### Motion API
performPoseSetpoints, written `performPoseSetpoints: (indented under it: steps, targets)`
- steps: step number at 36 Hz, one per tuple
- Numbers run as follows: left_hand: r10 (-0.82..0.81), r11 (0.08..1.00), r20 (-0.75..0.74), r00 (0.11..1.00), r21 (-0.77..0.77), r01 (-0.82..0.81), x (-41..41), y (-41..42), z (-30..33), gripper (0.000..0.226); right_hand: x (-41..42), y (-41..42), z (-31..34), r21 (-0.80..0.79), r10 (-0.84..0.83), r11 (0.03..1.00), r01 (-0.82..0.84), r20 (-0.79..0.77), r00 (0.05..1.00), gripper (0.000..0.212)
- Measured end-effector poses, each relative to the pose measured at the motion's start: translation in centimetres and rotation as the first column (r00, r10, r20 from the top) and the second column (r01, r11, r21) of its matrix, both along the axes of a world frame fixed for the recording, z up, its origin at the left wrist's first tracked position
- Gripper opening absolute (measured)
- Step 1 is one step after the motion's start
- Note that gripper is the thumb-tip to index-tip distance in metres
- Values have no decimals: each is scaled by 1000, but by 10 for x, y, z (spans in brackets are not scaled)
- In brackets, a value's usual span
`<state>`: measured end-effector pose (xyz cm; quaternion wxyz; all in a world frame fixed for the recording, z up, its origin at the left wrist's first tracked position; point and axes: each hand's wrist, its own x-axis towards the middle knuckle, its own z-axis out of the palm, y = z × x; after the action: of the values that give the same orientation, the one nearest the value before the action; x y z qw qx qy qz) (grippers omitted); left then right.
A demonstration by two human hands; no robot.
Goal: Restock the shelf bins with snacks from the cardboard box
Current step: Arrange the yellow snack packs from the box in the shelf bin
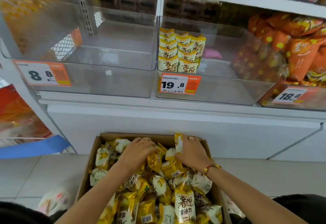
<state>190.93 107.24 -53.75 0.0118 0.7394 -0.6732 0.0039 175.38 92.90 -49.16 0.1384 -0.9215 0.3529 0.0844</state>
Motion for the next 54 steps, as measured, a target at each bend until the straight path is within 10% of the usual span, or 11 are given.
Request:
performPoseSetpoints:
  steps: [7,12,15,20,28,38,43,49,54]
  targets:
    - [241,941,-400,884,-126,-313,-2,17,30,49,-8,-9,64,734,-333,667,123,147,931,32]
    - [333,859,-730,597,-26,-511,-4,24,46,51,-32,-15,96,988,-626,152,-38,126,770,10]
    - [212,859,-932,293,35,-511,-5,23,61,60,-38,-18,107,998,-740,1,-67,45,671,18]
    - [91,873,-996,-6,82,-481,-16,15,100,64,-44,-17,119,998,-783,45,-49,66,618,21]
    - [84,898,-992,-93,116,-424,-40,2,138,47,-46,-9,151,960,-701,145,-241,272,659,35]
    - [-162,813,-927,-337,68,-578,-60,-18,177,62,-69,-17,217,708,-382,666,-233,593,709,50]
    - [-428,757,-782,-452,-37,-652,-63,-27,211,53,-71,-27,221,878,-672,390,-277,477,567,46]
    - [-393,760,-861,-323,-106,-641,-71,-44,237,49,-61,-32,210,925,-822,89,-369,278,497,46]
    - [-217,776,-976,-21,-159,-610,-73,-57,241,65,-61,-34,208,894,-810,219,-391,390,438,44]
